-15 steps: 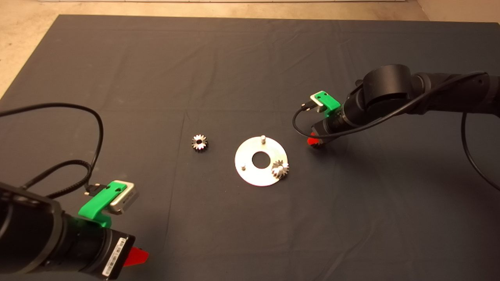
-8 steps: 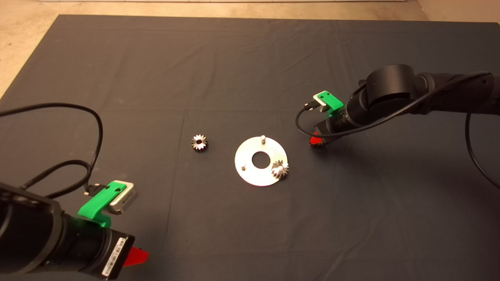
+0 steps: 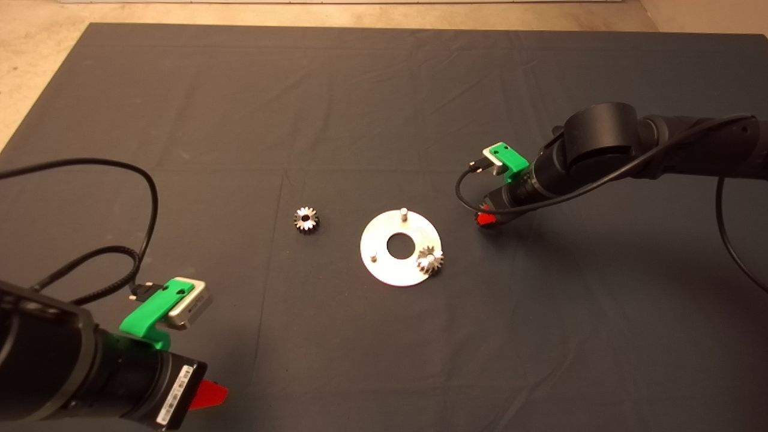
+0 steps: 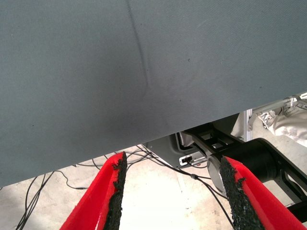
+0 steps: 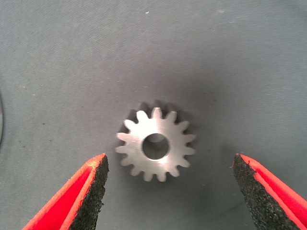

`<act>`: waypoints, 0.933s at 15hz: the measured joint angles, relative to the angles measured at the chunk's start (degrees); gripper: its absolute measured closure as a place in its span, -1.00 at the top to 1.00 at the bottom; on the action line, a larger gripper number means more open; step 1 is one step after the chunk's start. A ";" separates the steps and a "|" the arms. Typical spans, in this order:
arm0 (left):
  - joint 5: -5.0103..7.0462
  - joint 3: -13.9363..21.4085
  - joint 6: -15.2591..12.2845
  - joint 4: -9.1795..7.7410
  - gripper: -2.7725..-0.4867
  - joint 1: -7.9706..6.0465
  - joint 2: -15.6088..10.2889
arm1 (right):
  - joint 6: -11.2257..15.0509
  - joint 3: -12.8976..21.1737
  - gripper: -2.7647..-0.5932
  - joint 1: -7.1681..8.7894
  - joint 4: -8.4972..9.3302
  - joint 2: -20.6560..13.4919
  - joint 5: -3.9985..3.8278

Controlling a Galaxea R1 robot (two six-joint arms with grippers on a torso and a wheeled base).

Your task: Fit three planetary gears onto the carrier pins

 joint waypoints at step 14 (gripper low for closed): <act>-0.02 0.00 0.00 0.02 -0.28 -0.02 -0.20 | 0.00 0.04 0.02 -1.27 0.00 0.13 0.01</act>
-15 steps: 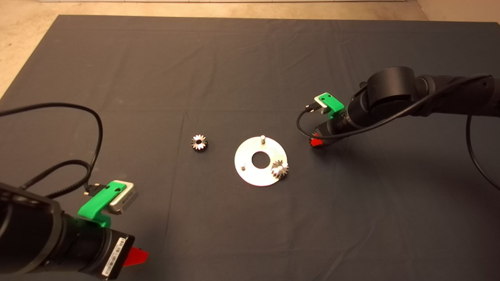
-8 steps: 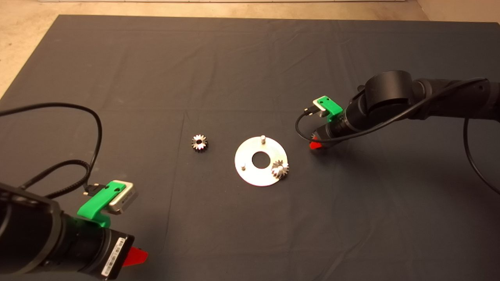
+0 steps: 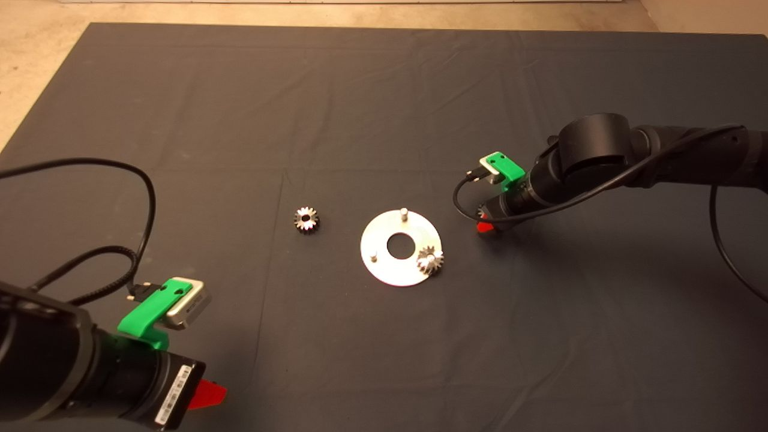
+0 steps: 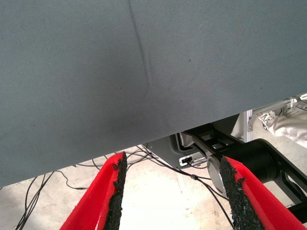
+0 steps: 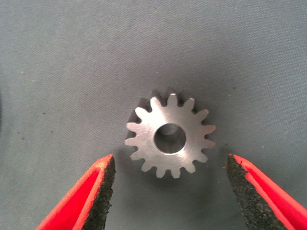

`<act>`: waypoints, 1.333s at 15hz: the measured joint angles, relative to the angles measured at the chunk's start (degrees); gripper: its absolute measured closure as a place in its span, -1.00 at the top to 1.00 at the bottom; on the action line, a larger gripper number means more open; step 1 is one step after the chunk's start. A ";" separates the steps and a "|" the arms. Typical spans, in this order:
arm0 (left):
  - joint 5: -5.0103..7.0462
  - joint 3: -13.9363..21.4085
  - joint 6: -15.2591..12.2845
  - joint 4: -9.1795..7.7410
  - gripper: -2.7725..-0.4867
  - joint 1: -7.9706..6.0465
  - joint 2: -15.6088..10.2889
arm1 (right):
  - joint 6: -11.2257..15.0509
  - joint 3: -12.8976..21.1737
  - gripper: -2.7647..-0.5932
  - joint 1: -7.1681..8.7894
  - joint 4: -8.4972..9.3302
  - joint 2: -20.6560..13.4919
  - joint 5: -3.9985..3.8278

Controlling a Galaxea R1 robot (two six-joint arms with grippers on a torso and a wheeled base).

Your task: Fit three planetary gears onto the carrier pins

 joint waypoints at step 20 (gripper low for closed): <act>-0.79 0.00 0.00 0.00 -0.28 0.00 -0.63 | -0.11 -1.35 -0.52 0.00 0.00 0.00 2.14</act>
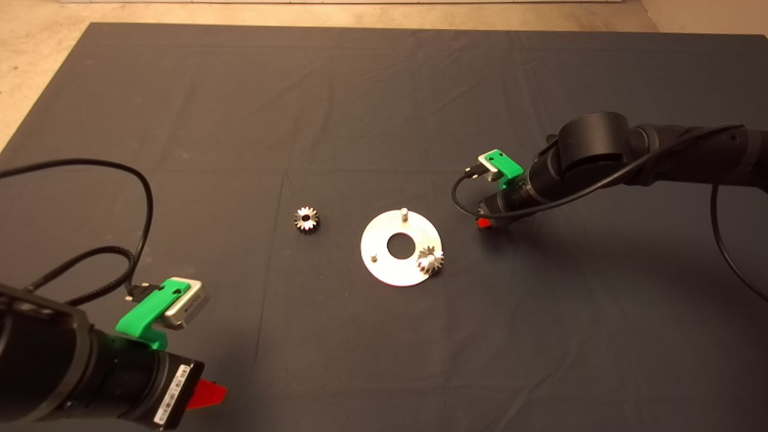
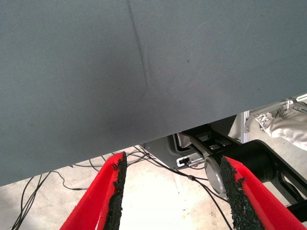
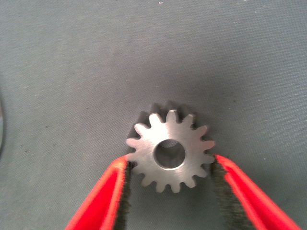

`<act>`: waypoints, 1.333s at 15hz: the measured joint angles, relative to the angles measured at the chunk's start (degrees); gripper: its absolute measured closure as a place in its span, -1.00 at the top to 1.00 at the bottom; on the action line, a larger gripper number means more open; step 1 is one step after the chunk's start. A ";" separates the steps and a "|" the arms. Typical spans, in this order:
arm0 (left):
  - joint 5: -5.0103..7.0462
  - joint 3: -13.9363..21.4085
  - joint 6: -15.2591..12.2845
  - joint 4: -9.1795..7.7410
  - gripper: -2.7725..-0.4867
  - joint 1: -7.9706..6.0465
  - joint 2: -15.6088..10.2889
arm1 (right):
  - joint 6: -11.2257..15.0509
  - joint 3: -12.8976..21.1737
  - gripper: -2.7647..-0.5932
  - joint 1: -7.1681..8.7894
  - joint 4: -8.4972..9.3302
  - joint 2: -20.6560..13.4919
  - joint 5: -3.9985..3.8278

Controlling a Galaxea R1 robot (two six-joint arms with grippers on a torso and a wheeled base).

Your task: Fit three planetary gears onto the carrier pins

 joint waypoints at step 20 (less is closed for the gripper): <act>-0.45 0.00 0.00 -0.02 -0.28 0.02 -0.49 | -0.39 0.00 -0.75 -0.01 0.02 -0.05 0.02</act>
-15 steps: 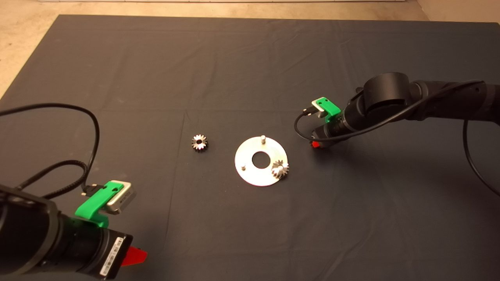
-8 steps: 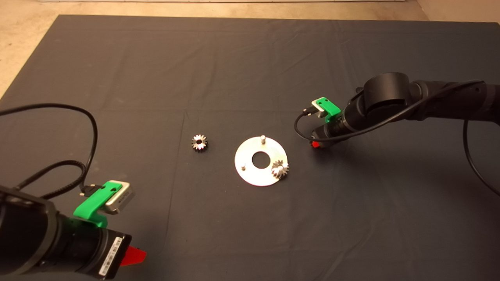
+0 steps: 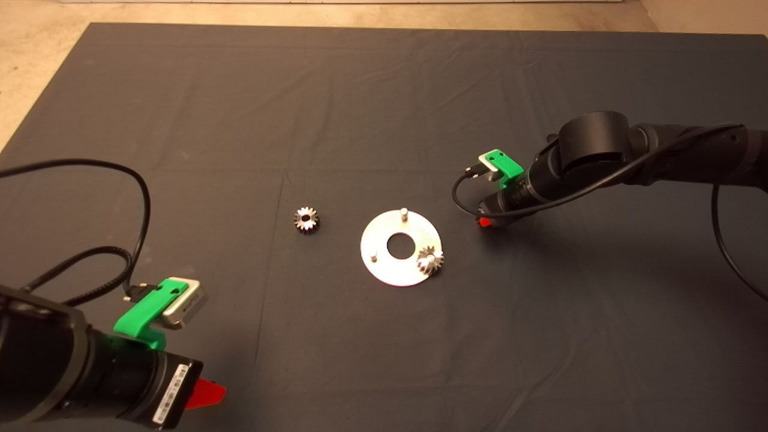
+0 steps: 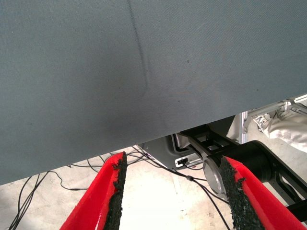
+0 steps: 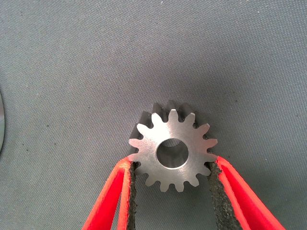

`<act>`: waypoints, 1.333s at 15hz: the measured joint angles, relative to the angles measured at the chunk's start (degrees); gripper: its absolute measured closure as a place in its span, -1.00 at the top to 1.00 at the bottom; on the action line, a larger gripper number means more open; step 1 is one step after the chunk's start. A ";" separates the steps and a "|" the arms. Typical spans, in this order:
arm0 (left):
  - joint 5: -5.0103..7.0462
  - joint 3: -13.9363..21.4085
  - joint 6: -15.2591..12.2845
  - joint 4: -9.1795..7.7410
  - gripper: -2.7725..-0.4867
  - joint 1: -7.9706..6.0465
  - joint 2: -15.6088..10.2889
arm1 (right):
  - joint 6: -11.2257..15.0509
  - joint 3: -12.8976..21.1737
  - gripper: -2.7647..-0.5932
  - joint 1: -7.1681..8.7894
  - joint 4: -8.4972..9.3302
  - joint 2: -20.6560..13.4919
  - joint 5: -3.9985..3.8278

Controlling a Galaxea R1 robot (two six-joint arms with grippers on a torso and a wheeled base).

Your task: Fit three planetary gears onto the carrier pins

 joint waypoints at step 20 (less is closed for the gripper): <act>-0.18 0.00 0.00 0.02 -0.28 -0.02 0.02 | 0.69 4.52 -0.79 5.29 0.68 7.32 -0.84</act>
